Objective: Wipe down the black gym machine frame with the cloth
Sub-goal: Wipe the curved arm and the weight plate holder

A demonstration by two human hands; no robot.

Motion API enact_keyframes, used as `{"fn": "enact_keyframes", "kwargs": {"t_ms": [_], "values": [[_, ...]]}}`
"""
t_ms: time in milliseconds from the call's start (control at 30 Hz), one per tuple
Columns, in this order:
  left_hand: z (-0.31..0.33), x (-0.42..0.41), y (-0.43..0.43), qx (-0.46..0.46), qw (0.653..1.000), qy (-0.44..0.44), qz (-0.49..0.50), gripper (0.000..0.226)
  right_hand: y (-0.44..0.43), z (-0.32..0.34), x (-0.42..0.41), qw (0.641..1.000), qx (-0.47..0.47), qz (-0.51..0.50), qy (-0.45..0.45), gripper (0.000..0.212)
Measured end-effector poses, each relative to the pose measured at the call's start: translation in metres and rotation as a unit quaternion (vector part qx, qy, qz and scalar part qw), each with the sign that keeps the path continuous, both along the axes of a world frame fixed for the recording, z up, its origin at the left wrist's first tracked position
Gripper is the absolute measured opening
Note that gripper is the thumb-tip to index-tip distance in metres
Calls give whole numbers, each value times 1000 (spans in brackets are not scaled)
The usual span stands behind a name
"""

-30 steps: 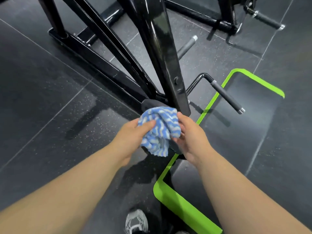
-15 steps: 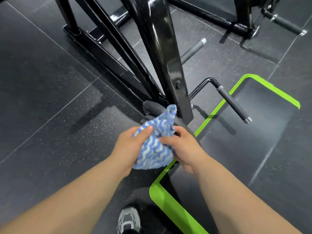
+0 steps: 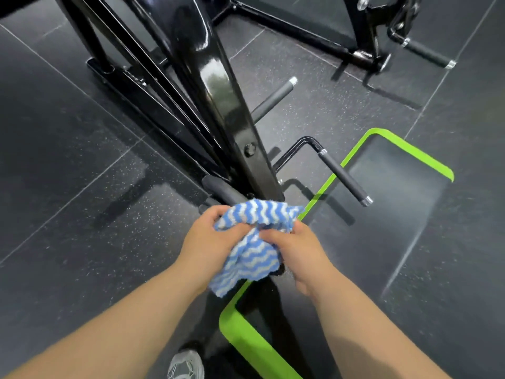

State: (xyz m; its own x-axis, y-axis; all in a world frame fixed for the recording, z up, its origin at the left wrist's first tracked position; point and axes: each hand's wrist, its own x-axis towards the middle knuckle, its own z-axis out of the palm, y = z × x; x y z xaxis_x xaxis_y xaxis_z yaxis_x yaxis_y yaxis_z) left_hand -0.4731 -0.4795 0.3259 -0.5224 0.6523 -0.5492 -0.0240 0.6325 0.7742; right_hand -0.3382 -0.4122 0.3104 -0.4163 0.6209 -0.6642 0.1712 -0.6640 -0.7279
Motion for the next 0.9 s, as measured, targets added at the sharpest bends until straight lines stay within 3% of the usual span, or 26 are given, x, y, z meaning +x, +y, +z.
{"fn": "enact_keyframes", "kwargs": {"t_ms": [100, 167, 267, 367, 467, 667, 800, 900], "values": [[1, 15, 24, 10, 999, 40, -4, 17, 23, -11, 20, 998, -20, -58, -30, 32], [-5, 37, 33, 18, 999, 39, 12, 23, 32, -22, 41, 996, -55, -72, -9, 24], [-15, 87, 39, 26, 995, 89, 48, 14, 40, -27, 78, 992, -96, -20, 82, 28], [-22, 154, 51, 40, 995, 25, 88, 10, 51, -27, 134, 986, -129, 30, 103, 29], [-22, 195, 58, 38, 992, -23, 119, 16, 68, -25, 169, 991, -96, 57, 74, 29], [2, 198, 53, 18, 971, 55, 231, 20, 75, 6, 177, 998, -19, 42, 44, 26], [31, 177, 45, 40, 953, -73, 291, 13, 75, 20, 164, 999, -23, -19, 23, 19], [52, 156, 31, 106, 916, -241, 304, 22, 73, 27, 152, 994, -72, -80, 22, 25]]}}
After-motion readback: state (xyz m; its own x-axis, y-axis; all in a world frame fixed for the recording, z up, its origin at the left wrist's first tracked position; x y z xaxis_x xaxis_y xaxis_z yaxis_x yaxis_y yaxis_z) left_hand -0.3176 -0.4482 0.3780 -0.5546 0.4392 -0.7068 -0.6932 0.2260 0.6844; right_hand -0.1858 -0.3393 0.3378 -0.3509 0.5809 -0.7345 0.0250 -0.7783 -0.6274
